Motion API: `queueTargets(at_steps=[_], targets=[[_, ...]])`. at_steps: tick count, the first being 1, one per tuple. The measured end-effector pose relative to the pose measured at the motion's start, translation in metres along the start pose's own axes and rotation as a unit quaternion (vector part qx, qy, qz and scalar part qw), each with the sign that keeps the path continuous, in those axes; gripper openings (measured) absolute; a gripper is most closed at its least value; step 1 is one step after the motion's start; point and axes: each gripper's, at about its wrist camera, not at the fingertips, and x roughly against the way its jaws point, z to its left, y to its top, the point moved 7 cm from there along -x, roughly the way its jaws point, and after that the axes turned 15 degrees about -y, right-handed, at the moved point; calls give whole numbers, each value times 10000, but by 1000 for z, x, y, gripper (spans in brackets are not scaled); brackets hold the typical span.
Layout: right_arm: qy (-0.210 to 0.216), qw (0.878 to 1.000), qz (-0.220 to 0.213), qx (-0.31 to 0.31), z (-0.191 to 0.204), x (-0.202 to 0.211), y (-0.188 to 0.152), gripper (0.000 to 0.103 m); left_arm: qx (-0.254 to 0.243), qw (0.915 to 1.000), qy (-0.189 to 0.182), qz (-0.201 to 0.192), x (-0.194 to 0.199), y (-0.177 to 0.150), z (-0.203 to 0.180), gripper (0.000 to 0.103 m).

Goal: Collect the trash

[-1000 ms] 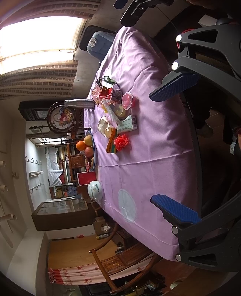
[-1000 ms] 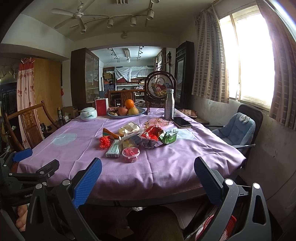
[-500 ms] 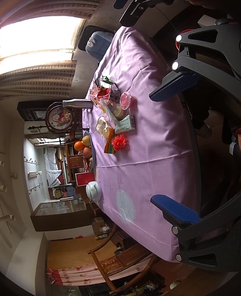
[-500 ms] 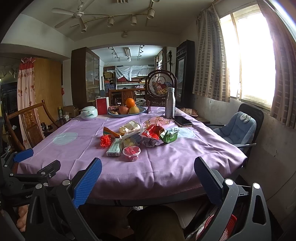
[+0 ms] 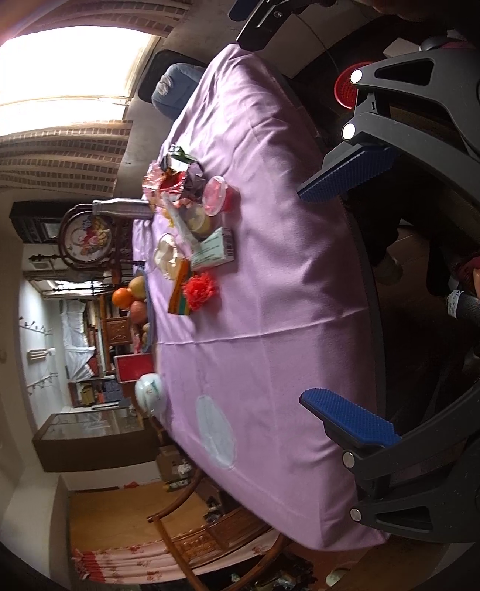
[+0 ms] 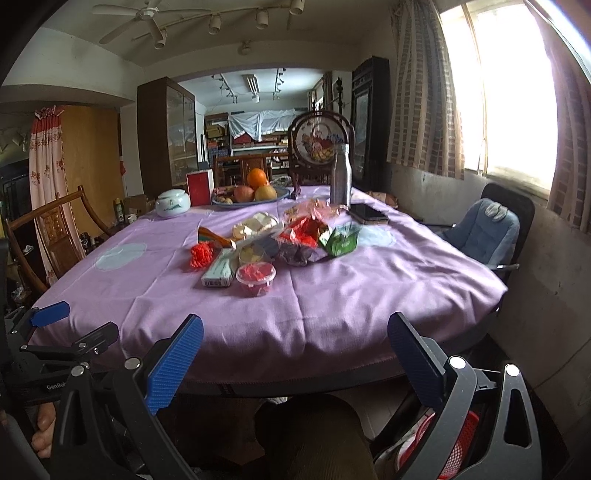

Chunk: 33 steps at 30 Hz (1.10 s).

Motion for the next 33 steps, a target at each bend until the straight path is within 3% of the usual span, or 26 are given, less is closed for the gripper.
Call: queueTargets(at_steps=[8, 18, 20, 21, 22, 23, 27, 33], targets=[[482, 9975, 519, 60, 22, -73, -19, 98, 315, 9978, -29, 591, -49, 11, 38, 96], [883, 9927, 746, 331, 91, -162, 20, 97, 664, 9953, 190, 676, -78, 43, 80, 96], [842, 9923, 826, 372, 98, -174, 21, 91, 713, 9950, 105, 698, -83, 50, 81, 96], [837, 9919, 872, 394, 100, -178, 20, 79, 724, 9948, 28, 719, -87, 53, 81, 96], [860, 9911, 933, 402, 101, -182, 19, 59, 715, 9947, -30, 742, -90, 56, 79, 96], [993, 9895, 986, 364, 100, -184, 18, 56, 689, 9946, -90, 773, -94, 59, 77, 96], [958, 9935, 594, 158, 76, -167, 25, 56, 529, 9950, -250, 815, -110, 70, 59, 96], [727, 9961, 383, -327, 22, -147, 23, 56, 259, 9887, -883, 1179, -156, 86, 13, 97]])
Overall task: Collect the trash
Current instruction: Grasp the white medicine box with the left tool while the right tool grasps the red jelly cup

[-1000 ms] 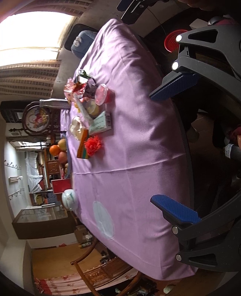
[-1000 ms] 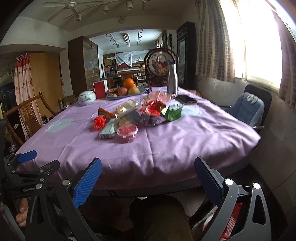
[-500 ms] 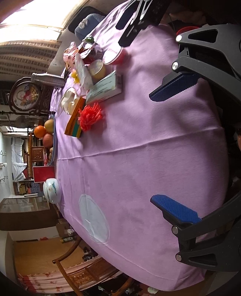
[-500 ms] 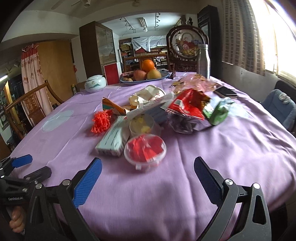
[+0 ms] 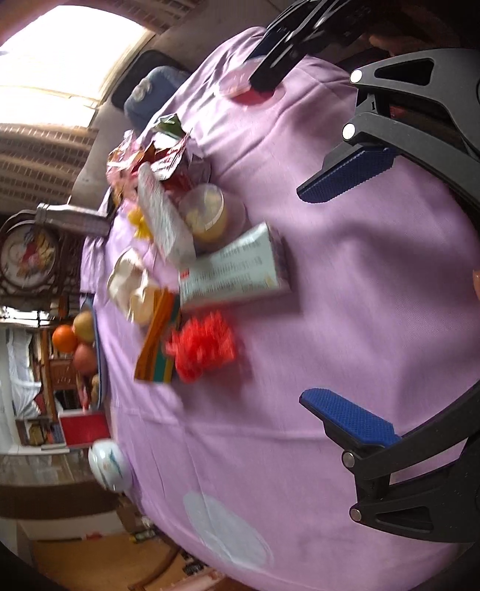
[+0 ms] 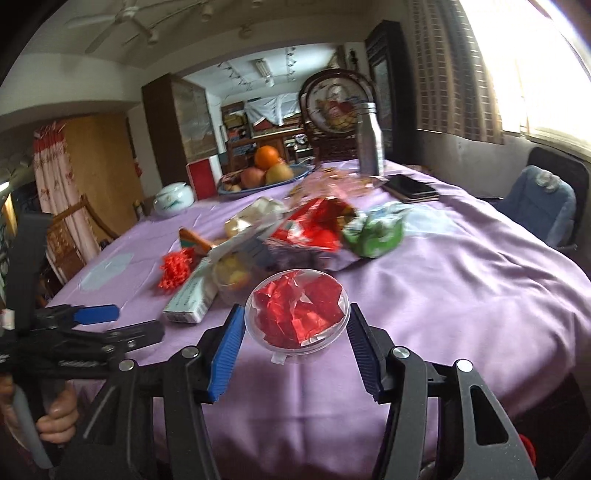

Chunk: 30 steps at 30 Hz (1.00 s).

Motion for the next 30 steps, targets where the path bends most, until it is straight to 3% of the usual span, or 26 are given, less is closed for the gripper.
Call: queueTargets(at_steps=[7, 11, 14, 15, 16, 20, 25, 27, 30], targets=[[-236, 9988, -97, -414, -50, 18, -3, 56, 321, 9979, -389, 407, -45, 31, -3, 95], [-175, 9985, -105, -511, -61, 20, -9, 56, 227, 9980, 5, 583, -58, 40, 1, 93], [-146, 9986, -117, -493, -64, 21, -11, 56, 128, 9979, 314, 550, -54, 42, 12, 64], [-152, 9986, -125, -498, -65, 22, -13, 56, 65, 9975, 463, 534, -52, 44, 19, 48], [-153, 9984, -127, -523, -68, 22, -14, 56, 55, 9973, 513, 518, -51, 44, 23, 45], [-158, 9976, -96, -669, -75, 23, -18, 56, -5, 9982, 376, 458, -44, 41, 27, 45], [-127, 9970, -24, -761, -80, 23, -22, 56, -368, 9960, 541, 603, -52, 42, 16, 49], [-135, 9969, -32, -768, -81, 26, -23, 56, -315, 9961, 543, 619, -56, 47, 19, 51], [-194, 9967, -107, -781, -85, 34, -23, 56, -71, 9975, 449, 547, -55, 49, 23, 44]])
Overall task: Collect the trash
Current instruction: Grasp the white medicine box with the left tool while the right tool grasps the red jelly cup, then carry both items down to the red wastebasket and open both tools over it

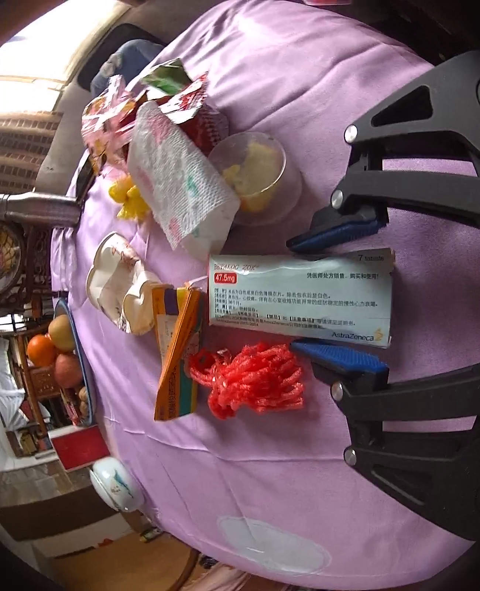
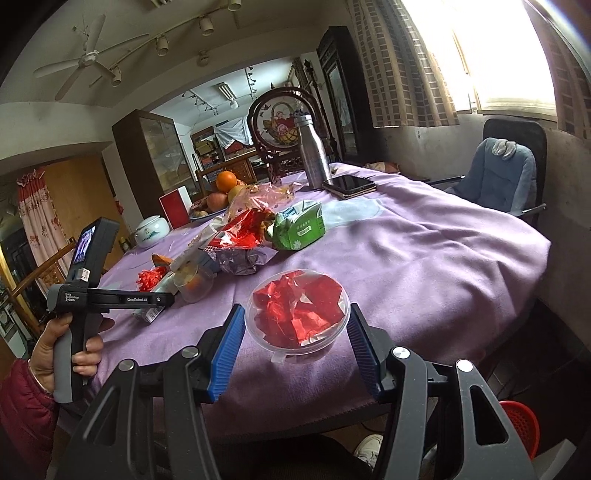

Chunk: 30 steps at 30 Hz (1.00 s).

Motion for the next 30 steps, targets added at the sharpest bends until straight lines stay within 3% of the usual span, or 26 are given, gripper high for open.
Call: queueTargets(at_steps=[8, 15, 21, 28, 30], targets=[[-276, 9993, -119, -231, -33, 17, -2, 56, -365, 9946, -377, -893, 58, -11, -35, 44], [-591, 9974, -198, -354, -70, 39, -10, 56, -772, 9883, -862, -990, 77, -24, -89, 44], [-1275, 9900, -164, -572, -137, 58, -27, 56, -1290, 9745, -1621, -859, 73, -44, -174, 44], [-2109, 9698, 721, -991, -237, 24, -86, 57, -1747, 9563, -2290, -507, 50, -59, -265, 44], [-2405, 9595, 1186, -859, -259, -1, -108, 66, -1854, 9525, -2389, -372, 41, -64, -284, 44]])
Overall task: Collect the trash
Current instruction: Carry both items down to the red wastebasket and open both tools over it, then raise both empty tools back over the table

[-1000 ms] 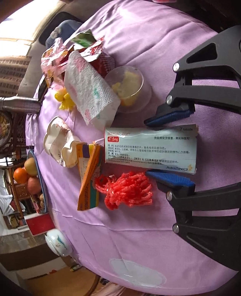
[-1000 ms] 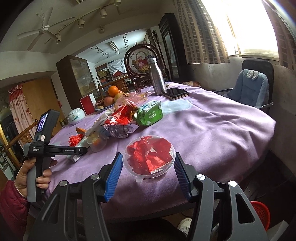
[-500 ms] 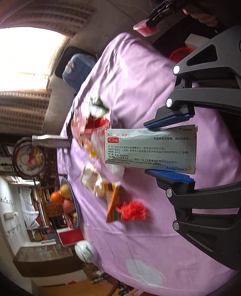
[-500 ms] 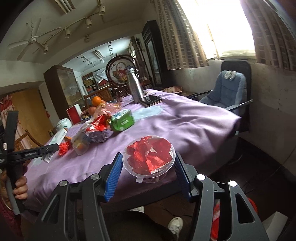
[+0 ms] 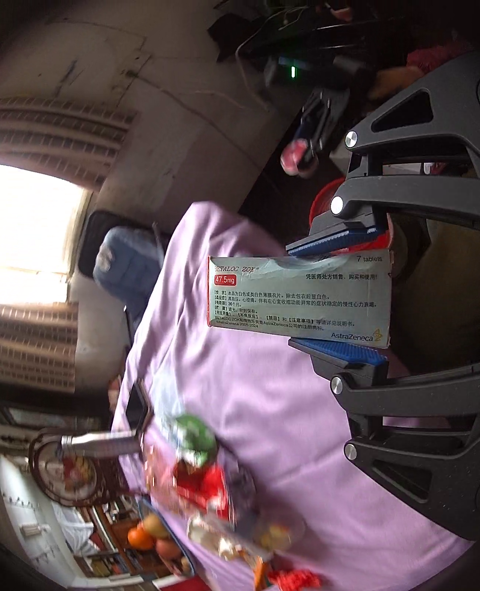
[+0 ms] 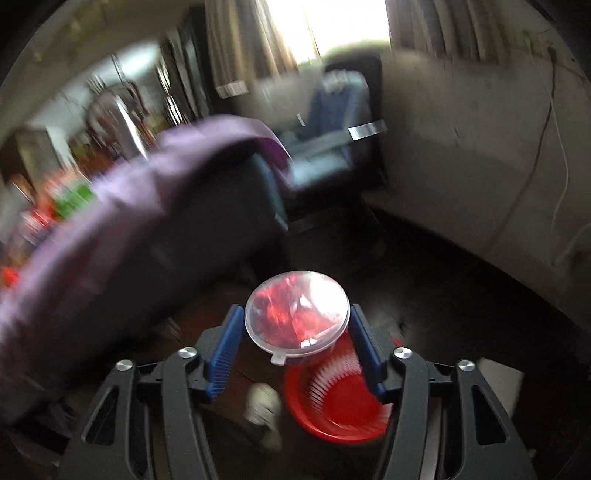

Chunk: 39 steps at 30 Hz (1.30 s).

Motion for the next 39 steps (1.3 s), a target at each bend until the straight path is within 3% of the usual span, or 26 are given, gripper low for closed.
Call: queueTargets(at_steps=[2, 3, 5, 12, 20, 21, 23, 24, 26, 32, 39], targets=[[-265, 9994, 197, -108, -15, -19, -8, 69, -114, 9998, -74, 158, -19, -1, -13, 44], [-138, 9993, 222, -252, -21, -20, -10, 69, -192, 9994, -103, 255, -29, -1, -21, 44], [36, 9989, 141, -442, -29, -15, -7, 69, -305, 9986, -165, 398, -44, -3, -35, 44], [-23, 9950, -357, -933, -67, 16, 0, 74, -592, 9922, -496, 983, -101, -17, -82, 44], [-137, 9905, -286, -1337, -113, 14, -6, 75, -942, 9794, -789, 1602, -180, -34, -128, 45], [-156, 9902, -269, -1361, -116, 13, -8, 75, -983, 9774, -846, 1668, -189, -35, -134, 46], [-190, 9897, -254, -1399, -123, 14, -10, 75, -1045, 9756, -853, 1733, -200, -36, -142, 62], [-195, 9894, -250, -1418, -126, 15, -11, 75, -1068, 9758, -794, 1734, -203, -36, -143, 77], [-209, 9889, -255, -1452, -131, 16, -13, 75, -1060, 9781, -726, 1639, -203, -34, -144, 87], [-115, 9878, -267, -1529, -130, 18, -15, 75, -1061, 9828, -396, 1460, -188, -28, -131, 87], [-42, 9909, -411, -1282, -109, 36, -8, 77, -708, 9909, -184, 1130, -154, -22, -108, 89]])
